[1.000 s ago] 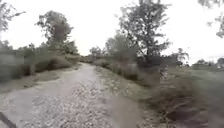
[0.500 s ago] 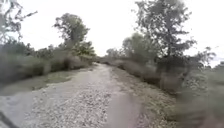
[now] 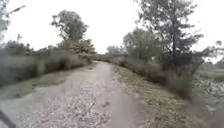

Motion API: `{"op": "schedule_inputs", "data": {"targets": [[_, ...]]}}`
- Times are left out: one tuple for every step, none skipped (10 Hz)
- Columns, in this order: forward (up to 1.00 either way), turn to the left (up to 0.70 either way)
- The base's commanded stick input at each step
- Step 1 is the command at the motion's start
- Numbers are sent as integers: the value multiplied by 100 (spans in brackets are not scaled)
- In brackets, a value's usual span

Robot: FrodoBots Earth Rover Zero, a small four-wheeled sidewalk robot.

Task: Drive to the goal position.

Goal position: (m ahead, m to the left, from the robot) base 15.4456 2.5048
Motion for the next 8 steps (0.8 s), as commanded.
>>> {"op": "schedule_inputs", "data": {"targets": [[70, 0], [70, 0], [70, 0], [70, 0], [70, 23], [70, 35], [70, 35], [70, 17]]}}
